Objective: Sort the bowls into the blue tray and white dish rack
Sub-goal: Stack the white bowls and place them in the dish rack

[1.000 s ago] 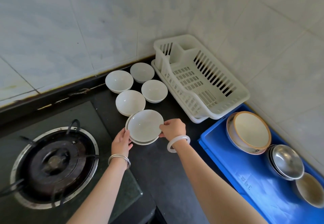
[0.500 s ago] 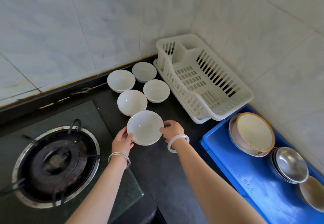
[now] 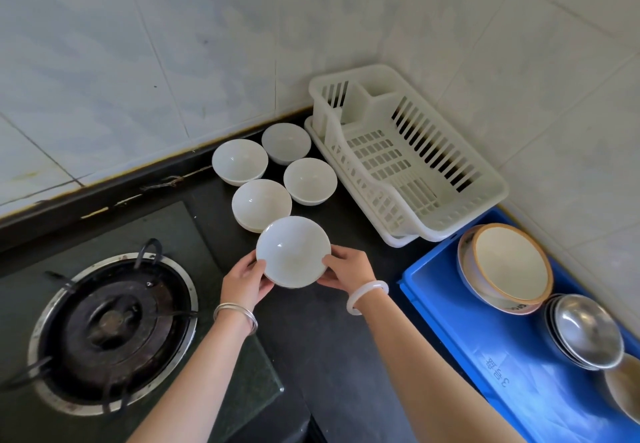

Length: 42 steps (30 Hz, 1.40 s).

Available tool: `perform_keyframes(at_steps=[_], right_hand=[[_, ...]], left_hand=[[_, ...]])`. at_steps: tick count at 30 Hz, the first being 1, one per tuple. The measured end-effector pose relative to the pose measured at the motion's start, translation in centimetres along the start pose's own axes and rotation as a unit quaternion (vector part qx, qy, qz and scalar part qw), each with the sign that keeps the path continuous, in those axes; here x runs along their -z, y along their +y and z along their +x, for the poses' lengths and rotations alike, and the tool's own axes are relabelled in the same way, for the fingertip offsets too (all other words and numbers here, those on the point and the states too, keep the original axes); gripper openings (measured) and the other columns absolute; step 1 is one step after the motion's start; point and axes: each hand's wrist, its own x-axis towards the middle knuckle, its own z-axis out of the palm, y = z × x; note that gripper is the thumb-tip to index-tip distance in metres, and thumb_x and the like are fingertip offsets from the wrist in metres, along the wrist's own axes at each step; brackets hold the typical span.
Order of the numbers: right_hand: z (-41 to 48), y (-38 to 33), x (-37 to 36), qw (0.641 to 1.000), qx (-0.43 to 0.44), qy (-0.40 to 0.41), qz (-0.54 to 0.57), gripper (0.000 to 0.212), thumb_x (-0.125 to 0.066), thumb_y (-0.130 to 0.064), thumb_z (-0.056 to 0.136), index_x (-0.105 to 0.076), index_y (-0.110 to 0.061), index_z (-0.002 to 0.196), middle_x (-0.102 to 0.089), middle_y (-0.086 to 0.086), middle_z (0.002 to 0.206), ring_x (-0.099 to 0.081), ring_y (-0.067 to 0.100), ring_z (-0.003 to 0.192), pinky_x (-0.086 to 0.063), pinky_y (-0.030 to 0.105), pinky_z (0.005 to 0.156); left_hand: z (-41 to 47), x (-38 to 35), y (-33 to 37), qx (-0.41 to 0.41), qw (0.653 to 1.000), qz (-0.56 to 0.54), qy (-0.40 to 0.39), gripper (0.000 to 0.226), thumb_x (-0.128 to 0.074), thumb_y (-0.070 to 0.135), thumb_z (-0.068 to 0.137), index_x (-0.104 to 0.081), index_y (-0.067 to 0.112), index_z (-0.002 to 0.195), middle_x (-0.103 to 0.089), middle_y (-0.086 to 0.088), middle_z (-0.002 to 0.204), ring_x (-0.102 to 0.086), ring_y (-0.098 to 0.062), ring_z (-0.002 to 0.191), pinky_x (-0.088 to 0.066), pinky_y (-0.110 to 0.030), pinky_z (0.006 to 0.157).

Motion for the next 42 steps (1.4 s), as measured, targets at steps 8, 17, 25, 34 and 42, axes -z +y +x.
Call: perform_keyframes(at_steps=[8, 17, 25, 34, 42], right_hand=[[-0.8, -6.4, 5.8, 0.992, 0.095, 0.044, 0.072, 0.030, -0.060, -0.006, 0.084, -0.066, -0.016, 0.112, -0.073, 0.005, 0.091, -0.073, 0.019, 0.078, -0.060, 0.026, 0.063], [5.5, -16.3, 13.6, 0.977, 0.133, 0.110, 0.126, 0.016, -0.060, -0.004, 0.085, -0.064, -0.016, 0.094, -0.068, 0.008, 0.091, -0.071, 0.019, 0.069, -0.060, 0.026, 0.057], [14.3, -18.6, 16.9, 0.980, 0.070, 0.137, 0.128, 0.034, -0.051, 0.001, 0.089, -0.056, -0.002, 0.123, -0.060, 0.014, 0.097, -0.063, 0.023, 0.067, -0.055, 0.028, 0.047], [19.8, -18.4, 16.6, 0.979, 0.039, 0.145, 0.135, 0.039, -0.050, -0.003, 0.093, -0.048, -0.003, 0.133, -0.056, 0.017, 0.130, -0.061, 0.031, 0.096, -0.054, 0.033, 0.063], [21.9, -18.2, 16.6, 0.976, 0.050, 0.151, 0.152, 0.036, -0.048, -0.010, 0.095, -0.050, -0.003, 0.130, -0.055, 0.018, 0.128, -0.059, 0.023, 0.077, -0.054, 0.035, 0.065]], left_hand=[[-0.9, -7.6, 5.7, -0.045, 0.996, 0.007, -0.071, 0.024, -0.053, 0.007, 0.087, -0.061, 0.022, 0.105, -0.064, -0.005, 0.109, -0.062, -0.026, 0.103, -0.056, -0.021, 0.061], [3.7, -22.1, 12.2, -0.059, 0.987, 0.048, -0.141, 0.034, -0.048, 0.007, 0.091, -0.054, 0.012, 0.124, -0.054, -0.008, 0.111, -0.059, -0.031, 0.104, -0.052, -0.030, 0.072], [10.7, -30.6, 12.1, -0.019, 0.984, 0.093, -0.150, 0.039, -0.037, -0.003, 0.091, -0.052, 0.006, 0.126, -0.050, -0.019, 0.130, -0.048, -0.030, 0.096, -0.049, -0.039, 0.080], [15.3, -33.0, 10.6, 0.016, 0.984, 0.121, -0.132, 0.037, -0.038, 0.002, 0.095, -0.049, 0.009, 0.130, -0.046, -0.017, 0.136, -0.049, -0.034, 0.103, -0.047, -0.040, 0.079], [16.4, -33.3, 10.5, 0.002, 0.981, 0.135, -0.136, 0.039, -0.039, 0.004, 0.096, -0.045, 0.009, 0.134, -0.043, -0.017, 0.140, -0.051, -0.039, 0.112, -0.047, -0.043, 0.085]])
